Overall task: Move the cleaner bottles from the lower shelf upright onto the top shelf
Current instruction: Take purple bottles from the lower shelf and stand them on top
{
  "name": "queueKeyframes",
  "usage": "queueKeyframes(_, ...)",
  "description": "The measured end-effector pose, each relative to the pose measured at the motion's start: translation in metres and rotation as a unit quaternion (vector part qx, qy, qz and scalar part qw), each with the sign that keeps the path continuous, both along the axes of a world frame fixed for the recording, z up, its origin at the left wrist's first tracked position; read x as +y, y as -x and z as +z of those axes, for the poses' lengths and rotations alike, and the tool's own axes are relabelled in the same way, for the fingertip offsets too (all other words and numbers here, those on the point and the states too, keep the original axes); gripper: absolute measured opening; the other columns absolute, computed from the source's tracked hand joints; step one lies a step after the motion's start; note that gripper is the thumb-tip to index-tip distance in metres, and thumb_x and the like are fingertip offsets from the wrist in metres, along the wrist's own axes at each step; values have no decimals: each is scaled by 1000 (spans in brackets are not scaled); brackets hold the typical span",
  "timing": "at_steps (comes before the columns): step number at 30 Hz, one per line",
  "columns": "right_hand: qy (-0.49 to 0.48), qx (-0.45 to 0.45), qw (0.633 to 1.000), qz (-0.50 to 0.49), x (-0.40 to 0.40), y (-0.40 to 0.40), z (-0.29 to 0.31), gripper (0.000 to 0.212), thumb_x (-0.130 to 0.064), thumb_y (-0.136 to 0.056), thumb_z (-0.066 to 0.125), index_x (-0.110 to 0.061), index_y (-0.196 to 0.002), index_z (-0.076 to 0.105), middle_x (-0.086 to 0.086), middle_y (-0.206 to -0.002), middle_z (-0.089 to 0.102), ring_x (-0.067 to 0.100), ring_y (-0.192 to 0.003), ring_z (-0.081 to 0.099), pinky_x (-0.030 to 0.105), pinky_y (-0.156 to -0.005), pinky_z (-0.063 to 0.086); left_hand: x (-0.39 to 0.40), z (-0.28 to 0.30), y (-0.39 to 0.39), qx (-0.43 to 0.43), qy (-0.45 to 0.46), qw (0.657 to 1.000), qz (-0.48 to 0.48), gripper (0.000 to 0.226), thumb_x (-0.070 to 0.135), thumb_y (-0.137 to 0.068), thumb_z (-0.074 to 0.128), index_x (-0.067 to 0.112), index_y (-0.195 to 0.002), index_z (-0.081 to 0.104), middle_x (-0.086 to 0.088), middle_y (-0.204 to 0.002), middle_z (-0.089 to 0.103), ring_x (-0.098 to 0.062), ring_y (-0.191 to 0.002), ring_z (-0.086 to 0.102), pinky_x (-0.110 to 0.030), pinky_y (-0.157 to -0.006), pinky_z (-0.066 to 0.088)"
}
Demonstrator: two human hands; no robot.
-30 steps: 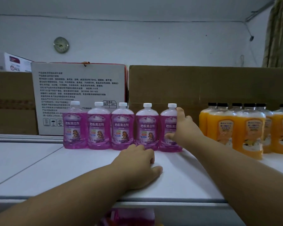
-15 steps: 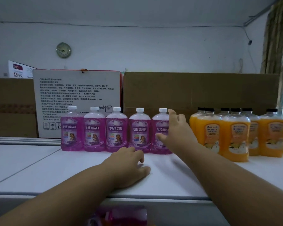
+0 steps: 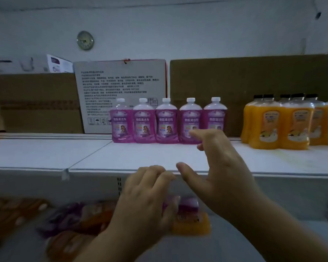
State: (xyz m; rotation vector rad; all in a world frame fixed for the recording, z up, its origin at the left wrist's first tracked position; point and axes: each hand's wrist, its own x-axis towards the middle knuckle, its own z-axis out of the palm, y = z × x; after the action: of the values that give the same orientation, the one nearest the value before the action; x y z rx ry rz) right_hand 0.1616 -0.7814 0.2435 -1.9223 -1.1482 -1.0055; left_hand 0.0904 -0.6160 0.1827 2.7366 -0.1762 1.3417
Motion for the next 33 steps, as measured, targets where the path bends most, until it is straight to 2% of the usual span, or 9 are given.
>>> queueKeyframes(9, 15, 112, 993, -36, 50, 59, -107, 51, -34, -84, 72, -12, -127, 54, -1, -114, 52, 14, -98, 54, 32, -81, 51, 71, -111, 51, 195, 55, 979, -2, 37, 53, -87, 52, 30, -117, 54, 10, -110, 51, -14, -98, 48, -35, -84, 44)
queueKeyframes(14, 51, 164, 982, -81, 58, 49, -133, 52, -35, -82, 71, -14, -127, 55, -2, -111, 51, 12, -93, 53, 25, -78, 46, 75, -141, 28, 252, 168, 953, 5, 39, 51, -89, 57, 30, -120, 55, 9, -111, 55, -13, -101, 52, -27, -81, 40)
queueKeyframes(18, 81, 194, 973, -96, 59, 16, -149, 48, -35, -81, 73, -20, -123, 56, -8, -110, 46, 11, -94, 52, 14, -76, 35, 83, -157, -28, 268, 410, 870, 48, 32, 40, -95, 58, 18, -118, 57, -6, -114, 65, -21, -97, 61, -31, -78, 47)
queueKeyframes(20, 84, 208, 969, -101, 61, -6, -153, 44, -36, -82, 73, -26, -121, 55, -9, -110, 46, 11, -93, 52, 12, -73, 33, 93, -159, -67, 243, 516, 817, 89, 54, 44, -94, 58, 7, -132, 51, -17, -129, 60, -28, -108, 60, -30, -81, 43)
queueKeyframes(23, 85, 227, 965, -102, 66, -41, -159, 41, -38, -84, 69, -25, -121, 56, -4, -116, 49, 15, -93, 55, 23, -69, 37, 105, -163, -119, 262, 552, 764, 209, 81, 62, -90, 54, 7, -147, 38, -17, -145, 49, -33, -127, 51, -35, -95, 41)
queueKeyframes(27, 115, 260, 957, -63, 69, -82, -169, 48, -41, -82, 65, -26, -126, 52, -14, -114, 39, 7, -94, 48, 11, -68, 32, 114, -167, -157, 301, 596, 712, 217, 89, 60, -80, 71, 12, -148, 38, -12, -125, 58, -29, -108, 59, -21, -80, 50)
queueKeyframes(29, 129, 263, 955, -52, 68, -99, -176, 48, -39, -82, 67, -25, -126, 52, -12, -117, 42, 7, -95, 47, 15, -69, 35, 121, -168, -165, 329, 579, 712, 225, 96, 61, -78, 71, 11, -150, 35, -18, -143, 47, -36, -123, 52, -36, -99, 48)
queueKeyframes(31, 142, 262, 953, -49, 67, -114, -184, 47, -35, -83, 69, -23, -126, 53, -5, -121, 47, 11, -97, 51, 23, -71, 38, 127, -165, -157, 290, 622, 698, 206, 80, 54, -82, 71, 11, -144, 45, -18, -143, 48, -34, -120, 56, -40, -98, 50)
queueKeyframes(33, 158, 260, 951, -48, 72, -128, -192, 47, -31, -83, 71, -20, -125, 55, 1, -123, 50, 18, -102, 54, 27, -75, 41, 126, -161, -133, 192, 760, 617, 75, 32, 39, -87, 72, 18, -110, 66, -12, -111, 64, -21, -80, 69, -28, -61, 57)
